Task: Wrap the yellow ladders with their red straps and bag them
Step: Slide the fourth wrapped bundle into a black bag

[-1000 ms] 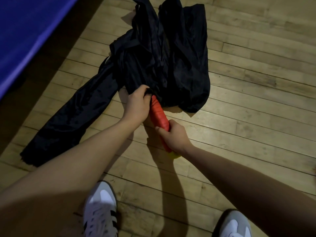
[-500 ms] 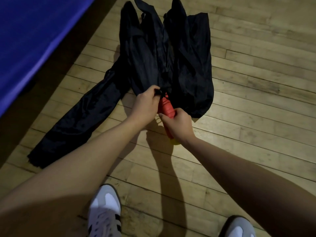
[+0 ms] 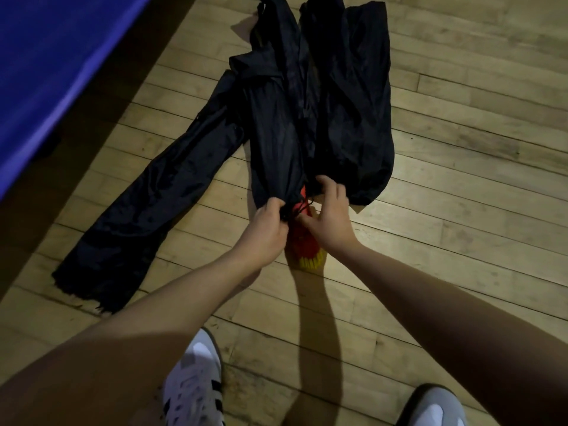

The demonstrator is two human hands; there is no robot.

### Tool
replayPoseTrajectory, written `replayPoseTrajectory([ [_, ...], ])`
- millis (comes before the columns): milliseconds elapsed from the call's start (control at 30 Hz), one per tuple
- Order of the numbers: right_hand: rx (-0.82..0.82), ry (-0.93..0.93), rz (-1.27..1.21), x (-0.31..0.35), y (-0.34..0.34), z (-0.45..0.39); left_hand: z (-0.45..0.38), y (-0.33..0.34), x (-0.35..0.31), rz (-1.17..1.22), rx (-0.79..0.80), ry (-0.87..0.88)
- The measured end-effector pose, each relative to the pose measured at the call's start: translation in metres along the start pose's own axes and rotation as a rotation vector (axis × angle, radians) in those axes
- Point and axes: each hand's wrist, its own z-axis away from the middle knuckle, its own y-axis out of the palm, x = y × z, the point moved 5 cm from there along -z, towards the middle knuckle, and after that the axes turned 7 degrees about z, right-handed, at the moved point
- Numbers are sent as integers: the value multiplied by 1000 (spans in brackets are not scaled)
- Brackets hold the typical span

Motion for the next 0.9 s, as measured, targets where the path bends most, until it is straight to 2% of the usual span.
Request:
replayPoseTrajectory([
  [133,-29,-380,295,21,-7,-6,6,4,10,-44,-5,-3],
  [233,14,-504,356,24,-8,-8,11,2,15,-59,-38,-21],
  [333,45,-447,299,18,-11,-10,14,7,9,-173,67,3],
  [400,56,-376,248,13,-14,-10,14,21,3,-432,166,91],
  [467,87,-348,190,11,-15,-9,13,36,2,-598,154,121],
  [533,118,-358,180,11,-16,-9,12,42,-2,-599,94,118],
  [600,128,-356,221,11,-16,-11,14,42,-8,-587,55,204],
  [767,160,-382,283,25,-12,-8,16,20,-1,-577,71,307],
  [900,171,-377,234,41,-14,-2,22,6,0,-563,74,366],
])
